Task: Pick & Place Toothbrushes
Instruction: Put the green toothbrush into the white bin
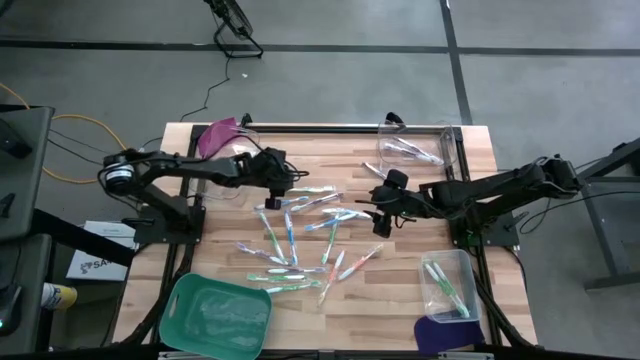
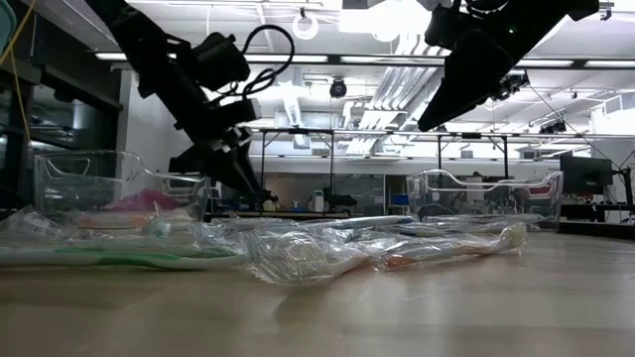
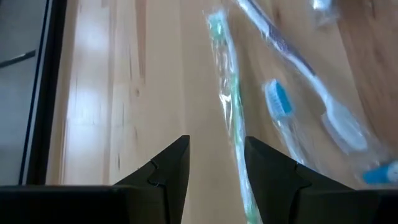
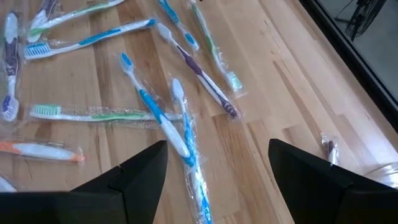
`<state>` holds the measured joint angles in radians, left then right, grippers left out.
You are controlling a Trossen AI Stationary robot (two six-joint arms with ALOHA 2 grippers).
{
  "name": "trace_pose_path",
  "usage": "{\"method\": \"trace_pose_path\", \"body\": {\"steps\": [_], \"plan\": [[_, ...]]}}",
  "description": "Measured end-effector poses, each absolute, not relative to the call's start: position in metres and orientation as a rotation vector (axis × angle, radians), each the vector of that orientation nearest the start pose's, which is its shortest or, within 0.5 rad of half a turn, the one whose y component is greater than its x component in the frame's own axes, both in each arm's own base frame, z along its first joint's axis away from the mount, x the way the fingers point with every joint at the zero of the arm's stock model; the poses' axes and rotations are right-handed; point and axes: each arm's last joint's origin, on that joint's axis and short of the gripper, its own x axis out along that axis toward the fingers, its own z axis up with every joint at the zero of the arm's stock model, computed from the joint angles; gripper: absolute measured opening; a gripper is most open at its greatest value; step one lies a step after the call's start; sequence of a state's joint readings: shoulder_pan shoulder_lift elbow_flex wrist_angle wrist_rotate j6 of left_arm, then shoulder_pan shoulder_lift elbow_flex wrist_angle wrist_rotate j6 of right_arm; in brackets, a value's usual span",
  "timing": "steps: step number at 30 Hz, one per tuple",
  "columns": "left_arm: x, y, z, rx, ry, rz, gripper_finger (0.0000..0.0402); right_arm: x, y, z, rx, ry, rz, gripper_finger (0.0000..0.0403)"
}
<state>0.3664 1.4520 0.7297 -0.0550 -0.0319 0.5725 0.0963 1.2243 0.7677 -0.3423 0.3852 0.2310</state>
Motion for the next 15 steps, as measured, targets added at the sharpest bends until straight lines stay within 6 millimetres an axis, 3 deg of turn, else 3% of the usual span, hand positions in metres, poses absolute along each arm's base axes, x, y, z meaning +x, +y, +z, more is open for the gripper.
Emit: {"method": "trace_pose_path", "body": {"steps": [15], "plan": [[0.285,0.111,0.166,0.375,0.97,0.114,0.0148,0.242,0.013,0.229,0.034,0.745,-0.361,0.0272]]}}
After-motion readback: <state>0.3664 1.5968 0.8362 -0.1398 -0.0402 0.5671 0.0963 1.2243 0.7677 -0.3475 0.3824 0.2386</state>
